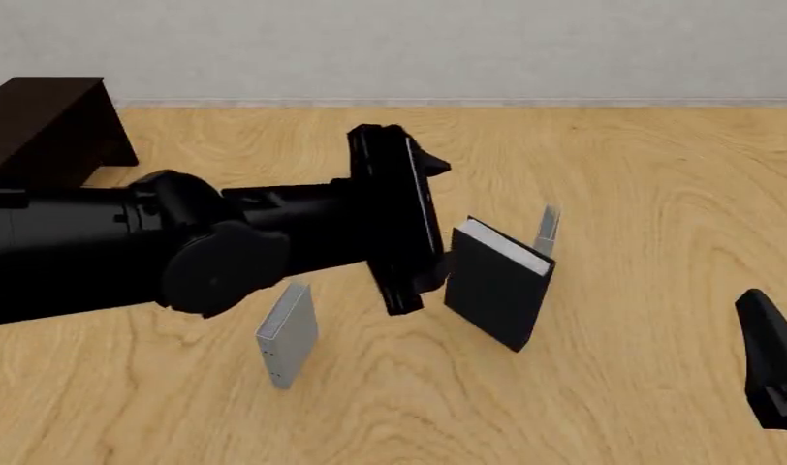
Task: Pick up the book in the middle and place it on the cabinet shelf.
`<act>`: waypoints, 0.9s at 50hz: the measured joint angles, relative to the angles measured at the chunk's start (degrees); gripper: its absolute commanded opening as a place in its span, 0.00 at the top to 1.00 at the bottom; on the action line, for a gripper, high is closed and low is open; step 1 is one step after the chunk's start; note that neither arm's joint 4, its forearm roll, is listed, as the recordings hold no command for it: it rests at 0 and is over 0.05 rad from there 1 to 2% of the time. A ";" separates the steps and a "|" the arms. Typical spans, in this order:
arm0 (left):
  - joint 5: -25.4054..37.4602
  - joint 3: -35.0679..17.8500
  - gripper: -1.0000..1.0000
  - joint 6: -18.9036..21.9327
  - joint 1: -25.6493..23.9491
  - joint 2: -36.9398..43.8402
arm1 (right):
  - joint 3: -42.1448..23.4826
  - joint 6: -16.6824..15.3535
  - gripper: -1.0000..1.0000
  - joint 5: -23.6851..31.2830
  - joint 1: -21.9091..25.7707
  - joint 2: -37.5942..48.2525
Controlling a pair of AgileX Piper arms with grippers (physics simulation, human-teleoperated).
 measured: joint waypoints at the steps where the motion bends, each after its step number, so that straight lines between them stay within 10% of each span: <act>1: 0.53 -0.48 0.00 0.15 -0.03 0.30 | 0.00 0.00 0.00 0.00 0.00 0.00; 45: 22.22 -19.75 0.00 3.36 1.40 13.18 | 0.00 -0.01 0.00 0.00 0.00 0.00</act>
